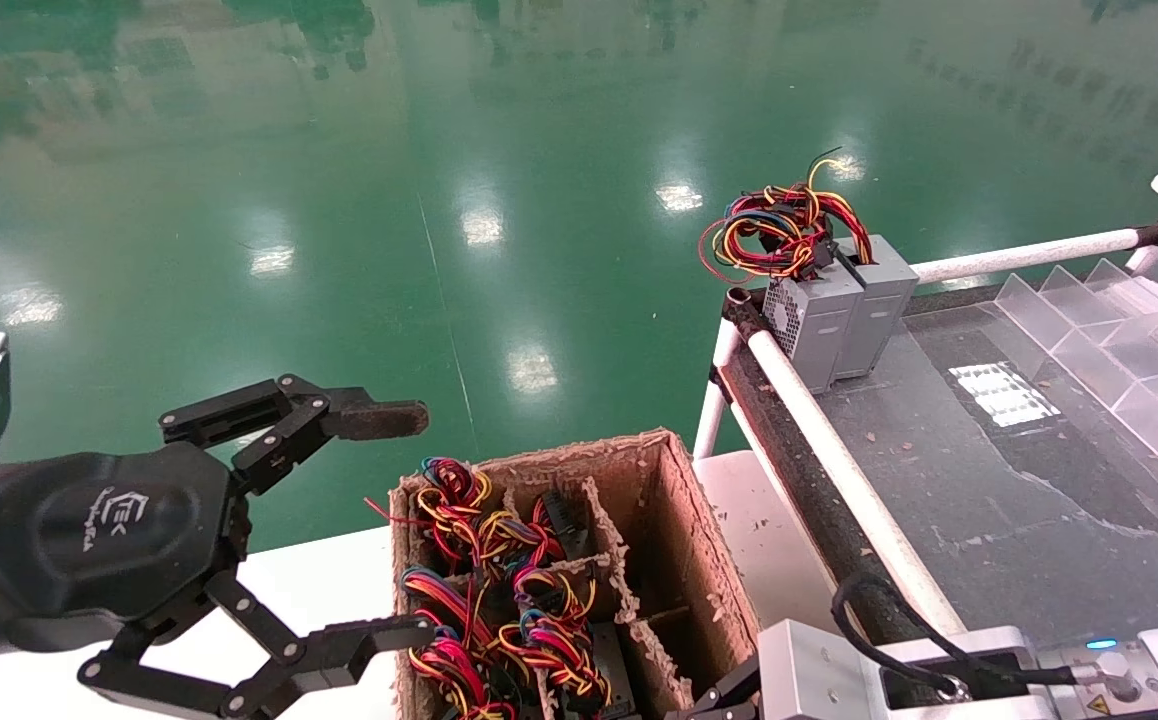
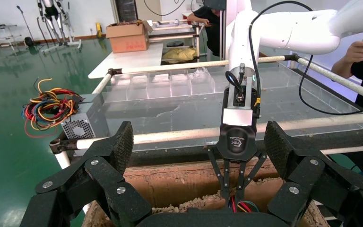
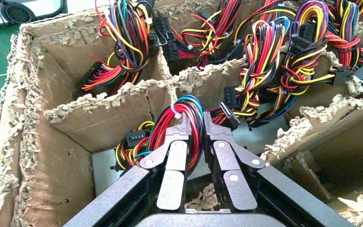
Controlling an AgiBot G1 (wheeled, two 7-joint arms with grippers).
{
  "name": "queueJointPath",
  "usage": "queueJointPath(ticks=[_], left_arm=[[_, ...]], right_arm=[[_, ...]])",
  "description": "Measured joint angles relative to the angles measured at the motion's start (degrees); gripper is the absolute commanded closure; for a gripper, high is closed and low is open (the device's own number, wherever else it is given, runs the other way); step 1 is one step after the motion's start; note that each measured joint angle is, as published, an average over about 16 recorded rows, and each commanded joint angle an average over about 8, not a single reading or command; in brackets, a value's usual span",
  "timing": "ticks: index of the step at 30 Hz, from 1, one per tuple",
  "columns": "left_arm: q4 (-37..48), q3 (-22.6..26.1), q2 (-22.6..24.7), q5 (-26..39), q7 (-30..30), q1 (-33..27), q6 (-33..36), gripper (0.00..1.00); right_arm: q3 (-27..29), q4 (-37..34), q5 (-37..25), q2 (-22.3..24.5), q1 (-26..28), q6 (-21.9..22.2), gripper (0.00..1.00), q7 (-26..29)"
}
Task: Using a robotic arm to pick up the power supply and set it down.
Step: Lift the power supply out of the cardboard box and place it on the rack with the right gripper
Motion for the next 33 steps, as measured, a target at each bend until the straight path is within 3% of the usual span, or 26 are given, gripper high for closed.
queueJointPath(ticks=[33], left_arm=[[0.0, 0.0, 0.0, 0.0, 0.0, 0.0, 0.0, 0.00]], right_arm=[[1.7, 1.0, 2.3, 1.9, -0.2, 0.0, 1.00, -1.4]])
